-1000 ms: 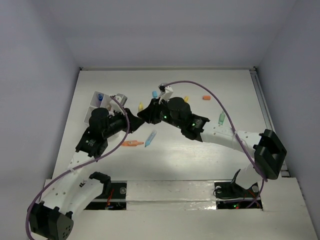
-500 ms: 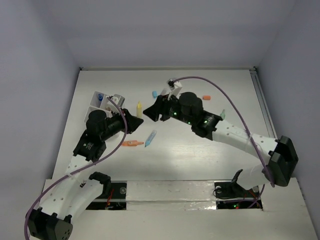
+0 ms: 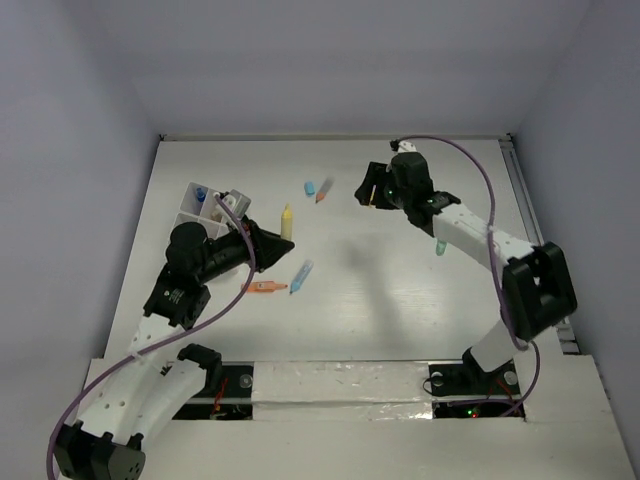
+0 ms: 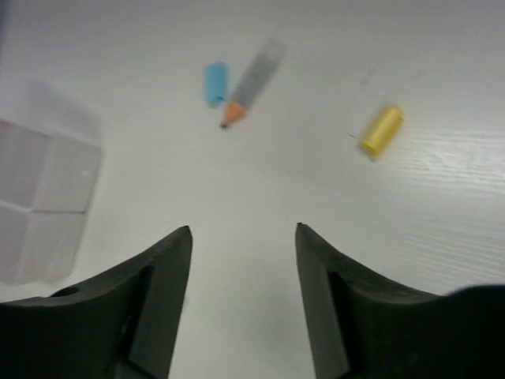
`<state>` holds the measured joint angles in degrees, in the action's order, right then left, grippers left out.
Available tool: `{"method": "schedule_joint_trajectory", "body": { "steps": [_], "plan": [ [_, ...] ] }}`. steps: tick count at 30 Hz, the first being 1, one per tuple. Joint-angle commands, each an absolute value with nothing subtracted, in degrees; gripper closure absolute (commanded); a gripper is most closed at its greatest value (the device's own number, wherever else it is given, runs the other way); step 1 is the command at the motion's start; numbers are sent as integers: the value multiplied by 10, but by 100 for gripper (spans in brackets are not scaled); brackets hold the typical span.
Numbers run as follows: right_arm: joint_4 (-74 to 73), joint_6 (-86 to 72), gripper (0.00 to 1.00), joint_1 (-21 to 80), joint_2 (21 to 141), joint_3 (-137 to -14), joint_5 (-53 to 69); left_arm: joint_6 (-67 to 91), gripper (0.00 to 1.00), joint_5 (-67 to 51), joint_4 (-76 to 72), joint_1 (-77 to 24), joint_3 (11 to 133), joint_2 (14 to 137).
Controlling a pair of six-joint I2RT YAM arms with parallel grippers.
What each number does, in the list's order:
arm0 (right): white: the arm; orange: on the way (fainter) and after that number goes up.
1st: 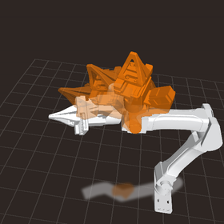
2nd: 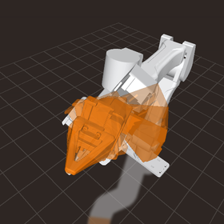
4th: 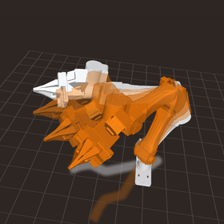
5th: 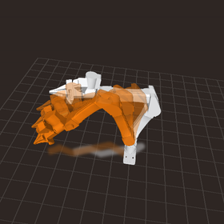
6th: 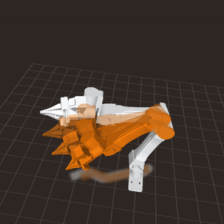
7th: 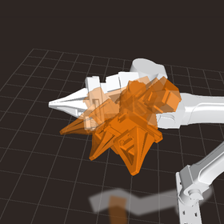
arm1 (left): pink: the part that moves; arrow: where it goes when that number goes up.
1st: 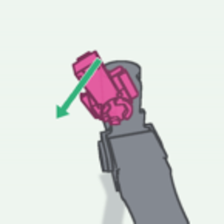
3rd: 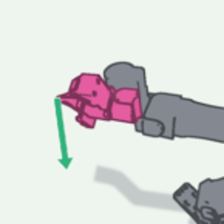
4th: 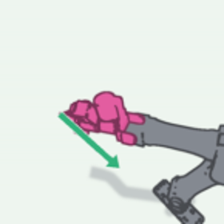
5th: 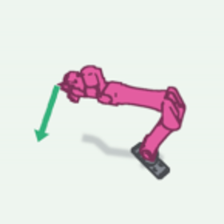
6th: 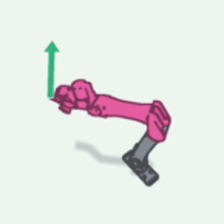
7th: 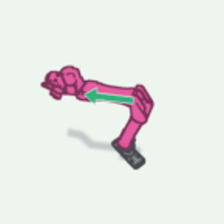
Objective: Sort the stationery into containers
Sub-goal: Close the pen cap on the pen.
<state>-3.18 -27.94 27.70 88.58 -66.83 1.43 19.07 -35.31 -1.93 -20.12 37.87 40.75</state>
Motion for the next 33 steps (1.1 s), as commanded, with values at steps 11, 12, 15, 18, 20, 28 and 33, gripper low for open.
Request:
{"method": "schedule_joint_trajectory", "body": {
  "steps": [11, 12, 15, 18, 20, 28, 33],
  "plan": [
    [-96, -283, 26, 186, 1121, -838, -4, 223, 100, -491, -124, -198, 360, 388],
    [-100, -286, 29, 186, 1142, -848, -4, 224, 100, -492, -125, -198, 359, 388],
    [-105, -299, 34, 181, 1178, -887, -4, 223, 100, -492, -126, -198, 359, 388],
    [-102, -314, 38, 181, 1201, -908, 18, 222, 100, -490, -123, -198, 359, 388],
    [-106, -321, 40, 176, 1218, -921, 17, 221, 100, -490, -123, -198, 360, 388],
    [-110, -335, 50, 176, 1246, -926, 34, 222, 100, -490, -124, -198, 360, 391],
    [-121, -333, 53, 176, 1262, -938, 43, 223, 100, -490, -125, -198, 359, 391]
  ]
}}
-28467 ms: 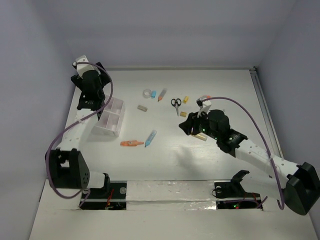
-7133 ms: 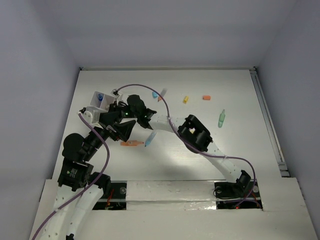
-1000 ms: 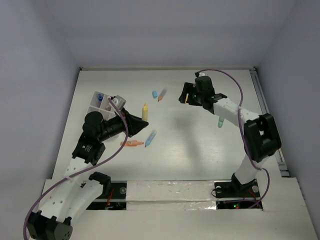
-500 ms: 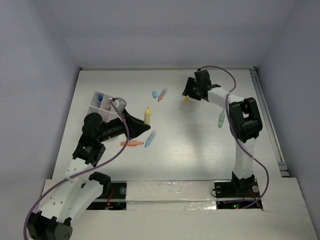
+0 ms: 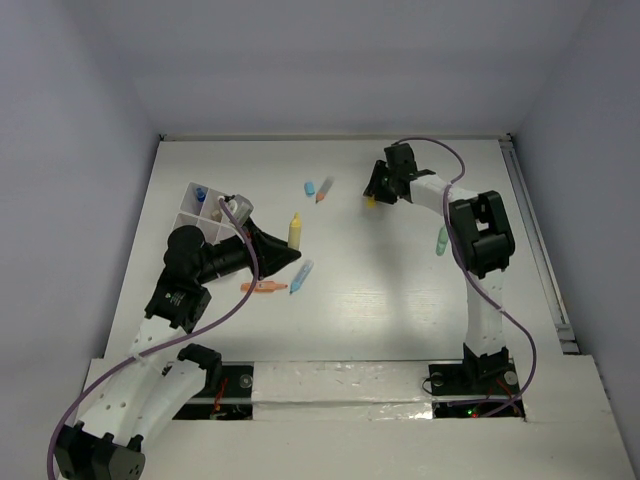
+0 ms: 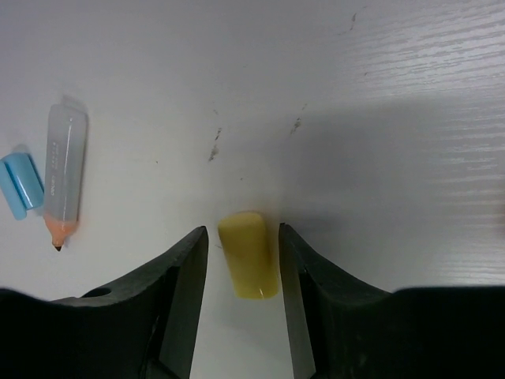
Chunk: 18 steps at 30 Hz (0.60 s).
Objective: Sort the stationery into containers
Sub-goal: Close the pen cap on the pen.
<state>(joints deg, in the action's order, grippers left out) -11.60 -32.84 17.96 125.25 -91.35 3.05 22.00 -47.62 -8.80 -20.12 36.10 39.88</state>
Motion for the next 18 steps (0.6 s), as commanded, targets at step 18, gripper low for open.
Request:
{"method": "schedule_joint_trajectory", "body": {
  "steps": [18],
  "plan": [
    [-260, -222, 42, 176, 1296, -1028, 15, 227, 100, -489, -127, -198, 359, 390]
  ]
}}
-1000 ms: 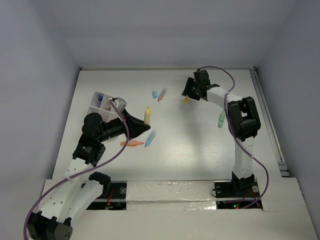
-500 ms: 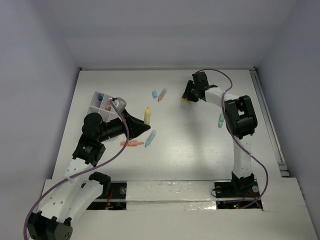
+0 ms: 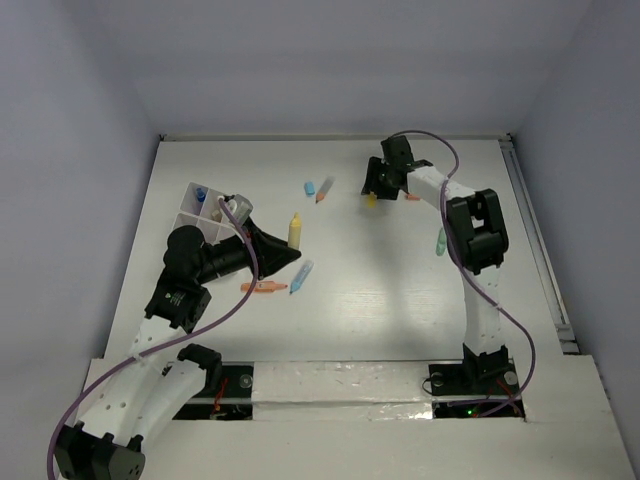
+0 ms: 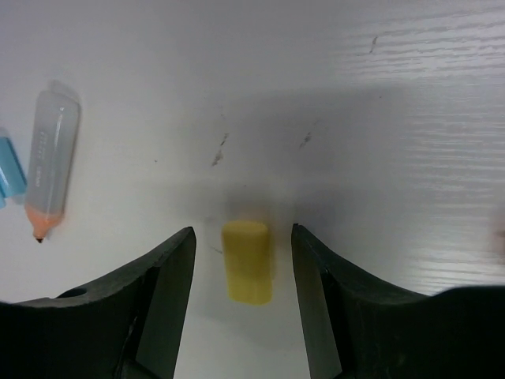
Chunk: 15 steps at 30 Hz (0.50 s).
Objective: Sort the stationery into containers
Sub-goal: Close the pen cap on the pen.
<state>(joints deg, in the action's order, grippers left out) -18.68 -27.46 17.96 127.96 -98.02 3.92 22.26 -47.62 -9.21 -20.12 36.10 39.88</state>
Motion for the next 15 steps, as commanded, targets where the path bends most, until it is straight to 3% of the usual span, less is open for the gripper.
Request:
{"method": "schedule_joint_trajectory", "body": {
  "steps": [1, 15],
  "plan": [
    [-284, -214, 42, 176, 1306, -1050, 6, 226, 100, -488, -127, -198, 359, 390],
    [-372, -157, 46, 221, 1360, -1142, -78, 221, 100, -483, -120, -198, 360, 387]
  ]
}}
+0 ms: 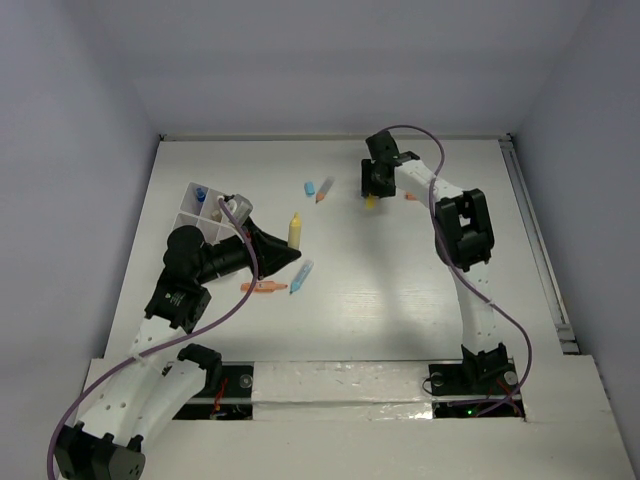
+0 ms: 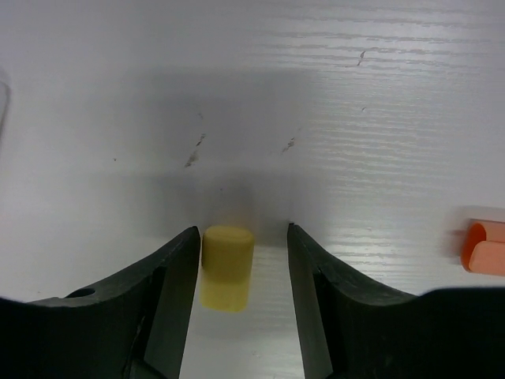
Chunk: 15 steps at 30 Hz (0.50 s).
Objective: Sort the stationery into containers
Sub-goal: Close the pen cap on the pen.
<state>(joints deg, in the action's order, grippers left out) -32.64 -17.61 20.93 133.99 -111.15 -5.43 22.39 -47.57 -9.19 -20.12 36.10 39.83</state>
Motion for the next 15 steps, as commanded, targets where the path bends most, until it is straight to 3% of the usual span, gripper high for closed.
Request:
{"method": "schedule_joint_trajectory", "body": {
  "steps": [1, 8, 12, 15],
  "plan": [
    [-383, -156, 48, 226, 1363, -1150, -83, 221, 100, -483, -121, -198, 360, 386],
    [-418, -149, 60, 238, 1391, -1189, -109, 221, 100, -483, -120, -198, 359, 385],
    [-409, -157, 83, 238, 1386, -1179, -108, 221, 100, -479, -120, -198, 360, 384],
    [-387, -168, 91, 238, 1365, -1152, -105, 222, 100, -473, -116, -198, 359, 386]
  ]
}}
